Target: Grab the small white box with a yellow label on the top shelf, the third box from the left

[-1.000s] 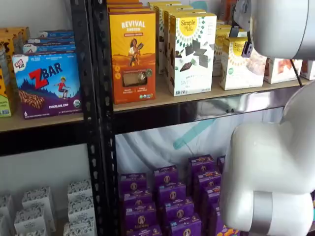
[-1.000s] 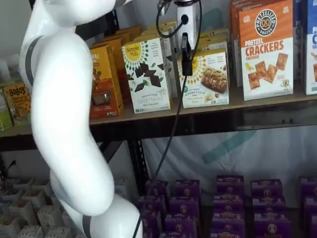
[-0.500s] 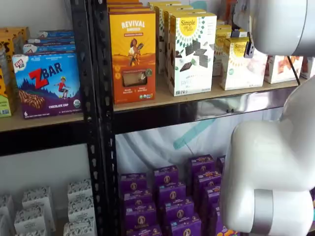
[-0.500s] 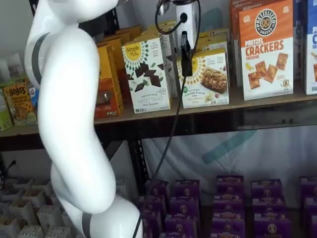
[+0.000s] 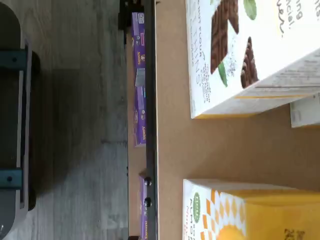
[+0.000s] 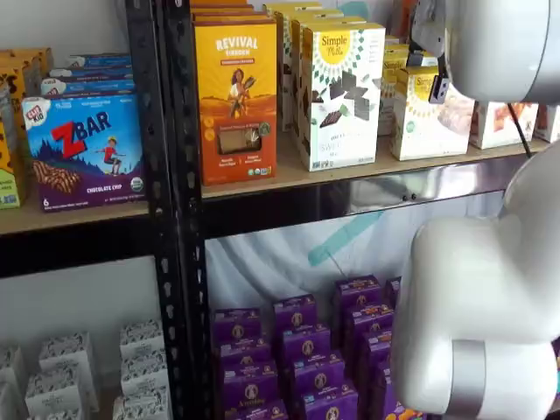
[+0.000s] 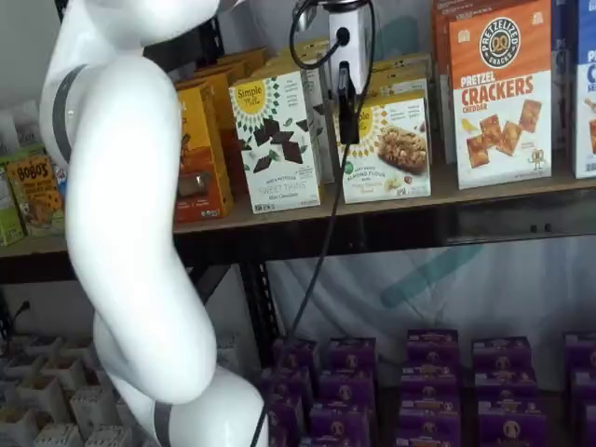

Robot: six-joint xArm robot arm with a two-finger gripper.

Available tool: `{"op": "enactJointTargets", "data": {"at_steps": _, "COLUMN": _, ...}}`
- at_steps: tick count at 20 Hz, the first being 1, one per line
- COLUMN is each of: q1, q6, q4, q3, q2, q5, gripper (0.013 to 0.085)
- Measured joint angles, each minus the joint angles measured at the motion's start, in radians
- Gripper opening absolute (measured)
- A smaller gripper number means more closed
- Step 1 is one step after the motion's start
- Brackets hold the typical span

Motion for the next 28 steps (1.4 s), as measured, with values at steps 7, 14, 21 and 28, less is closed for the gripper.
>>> {"op": "enactJointTargets", "data": {"at_steps": 7, "q1": -0.002, "q6": -0.001, "q4": 0.009, "q3": 0.013, "q2": -0.008, "q5": -0.017, "gripper": 0.0850}}
{"op": "enactJointTargets", "data": {"at_steps": 14, "q1": -0.002, "q6": -0.002, "q4": 0.006, "q3": 0.015, "q2": -0.011, "q5": -0.016, "gripper": 0.0850}}
{"op": "enactJointTargets", "data": {"at_steps": 21, "q1": 0.004, "q6": 0.003, "q4": -0.009, "q3": 0.010, "q2": -0.010, "q5": -0.001, "gripper": 0.0690}}
{"op": "enactJointTargets", "data": {"at_steps": 28, "q1": 0.002, "q6": 0.002, "q4": 0.002, "q3": 0.017, "q2": -0.018, "q5": -0.011, "gripper": 0.0650}}
